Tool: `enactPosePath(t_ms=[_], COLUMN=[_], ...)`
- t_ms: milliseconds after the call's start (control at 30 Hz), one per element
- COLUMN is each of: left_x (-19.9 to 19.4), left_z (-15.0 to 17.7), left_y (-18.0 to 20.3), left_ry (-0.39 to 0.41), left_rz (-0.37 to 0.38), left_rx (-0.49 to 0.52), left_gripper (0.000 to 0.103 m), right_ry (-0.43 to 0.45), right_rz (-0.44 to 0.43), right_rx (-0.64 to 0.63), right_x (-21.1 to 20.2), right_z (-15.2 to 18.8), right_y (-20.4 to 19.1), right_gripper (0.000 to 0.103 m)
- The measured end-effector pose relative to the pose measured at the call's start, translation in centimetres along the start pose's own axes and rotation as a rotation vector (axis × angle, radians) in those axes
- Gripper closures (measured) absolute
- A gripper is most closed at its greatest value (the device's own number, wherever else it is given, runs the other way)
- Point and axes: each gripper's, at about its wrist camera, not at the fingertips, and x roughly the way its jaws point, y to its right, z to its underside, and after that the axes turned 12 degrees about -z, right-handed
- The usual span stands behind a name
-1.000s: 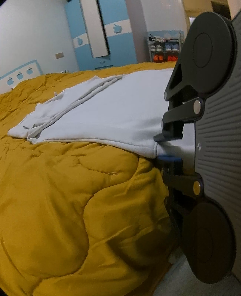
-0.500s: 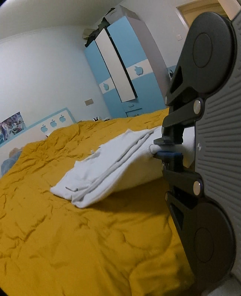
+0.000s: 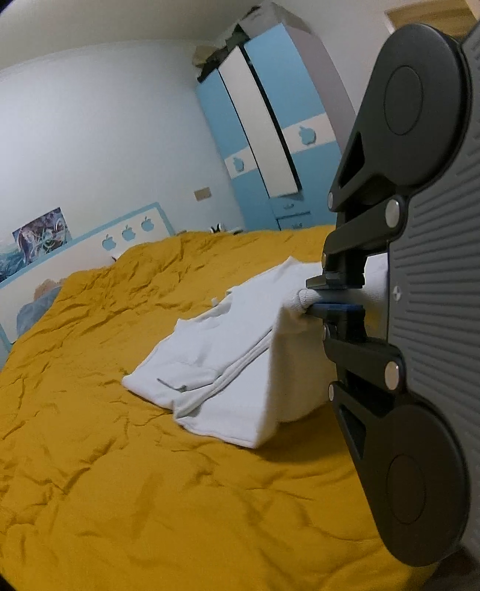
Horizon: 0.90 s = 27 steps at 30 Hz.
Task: Fold small clothes
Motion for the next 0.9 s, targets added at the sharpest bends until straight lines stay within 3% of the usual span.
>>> enactPosePath(t_ms=[233,367,467,700,900], left_x=[3.2,5.5,7.5,11.5,14.6], left_z=[-4.1,-6.1,-7.9,-12.2,-14.8], left_y=[0.8,1.7,2.1,2.6,2.9], left_ry=[0.012,0.021,0.017,0.012,0.007], left_rz=[-0.023,-0.051,-0.067,-0.147,-0.17], left_rx=[-0.016,0.007,0.012,0.043,0.071], left_gripper=[0.097,0.097,0.097,0.097,0.097], right_ry=[-0.002,-0.029,-0.031,-0.009,0.048], right_rz=[-0.014,0.046,0.043,0.029,0.045], right_rx=[-0.035,-0.112,-0.125,-0.089,-0.019], right_x=[4.5,7.6,10.3,16.6,20.9], right_z=[-4.3,-6.8,-8.5,-12.8,-16.4], right_y=[0.7,1.1,1.7,4.2,7.3], right_gripper=[0.1,0.1,0.1,0.1,0.1])
